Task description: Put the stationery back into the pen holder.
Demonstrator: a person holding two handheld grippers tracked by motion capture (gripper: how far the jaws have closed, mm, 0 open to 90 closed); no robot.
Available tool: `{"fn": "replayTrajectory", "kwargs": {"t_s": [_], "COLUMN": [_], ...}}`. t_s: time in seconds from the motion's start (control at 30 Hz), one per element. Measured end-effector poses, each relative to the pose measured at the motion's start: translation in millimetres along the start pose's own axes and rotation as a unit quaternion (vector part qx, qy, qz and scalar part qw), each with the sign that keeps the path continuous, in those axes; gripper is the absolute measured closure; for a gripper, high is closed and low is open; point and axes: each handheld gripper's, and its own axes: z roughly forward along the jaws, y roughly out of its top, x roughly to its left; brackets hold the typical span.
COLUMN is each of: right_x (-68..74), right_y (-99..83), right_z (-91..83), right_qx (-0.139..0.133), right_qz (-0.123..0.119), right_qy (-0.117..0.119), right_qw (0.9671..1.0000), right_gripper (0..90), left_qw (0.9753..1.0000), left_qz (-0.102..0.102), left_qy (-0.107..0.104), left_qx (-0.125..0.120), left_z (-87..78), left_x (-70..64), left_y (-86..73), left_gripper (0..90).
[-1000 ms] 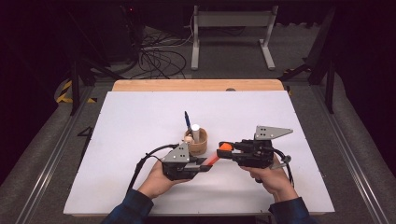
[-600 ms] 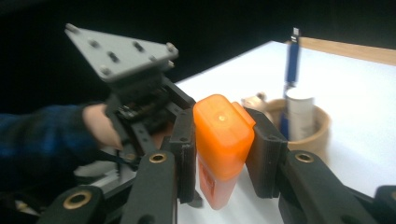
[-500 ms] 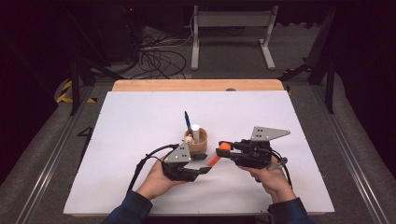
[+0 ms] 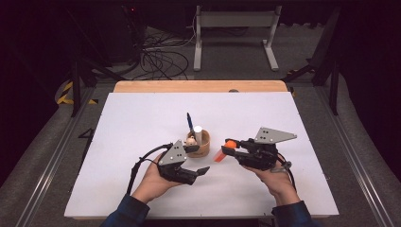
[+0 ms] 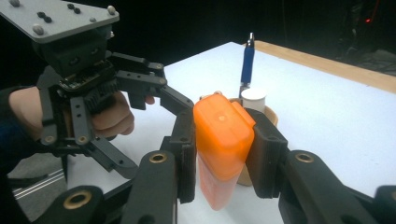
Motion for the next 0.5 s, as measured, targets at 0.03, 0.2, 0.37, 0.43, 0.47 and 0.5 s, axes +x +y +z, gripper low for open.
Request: {"fn": "replayTrajectory", "kwargs": {"t_s": [0.03, 0.2, 0.37, 0.43, 0.47, 0.5], "right_x": [0.4, 1.5, 1.2, 0.6, 0.4, 0.4], "right_y": [0.2, 2.4, 5.6, 6.7, 7.4, 8.4], "right_z": [-0.5, -4.6, -8.3, -8.8, -8.6, -8.5], "right_qx": [0.001, -0.001, -0.006, -0.007, -0.008, -0.008], "right_qz": [-0.002, -0.008, -0.014, -0.014, -0.014, -0.015], "right_qy": [-0.005, -0.021, -0.036, -0.040, -0.040, -0.042], "right_qw": [1.0000, 0.9997, 0.9992, 0.9991, 0.9991, 0.9990], "right_gripper": [67.8, 67.8, 67.8, 67.8, 67.8, 67.8], "left_qw": [1.0000, 0.9999, 0.9994, 0.9991, 0.9990, 0.9989], "left_qz": [-0.004, -0.004, -0.007, -0.009, -0.011, -0.012], "left_qy": [0.001, 0.013, 0.031, 0.034, 0.037, 0.039], "left_qx": [-0.001, -0.010, -0.016, -0.021, -0.023, -0.025], "left_z": [-0.4, -5.1, -10.7, -13.5, -14.5, -15.5], "left_x": [0.1, 3.3, 6.7, 8.1, 8.6, 9.0], "left_y": [-0.3, -0.6, -2.1, -3.2, -3.8, -4.3], "left_gripper": [23.5, 20.1, 15.4, 15.1, 15.0, 14.6]}}
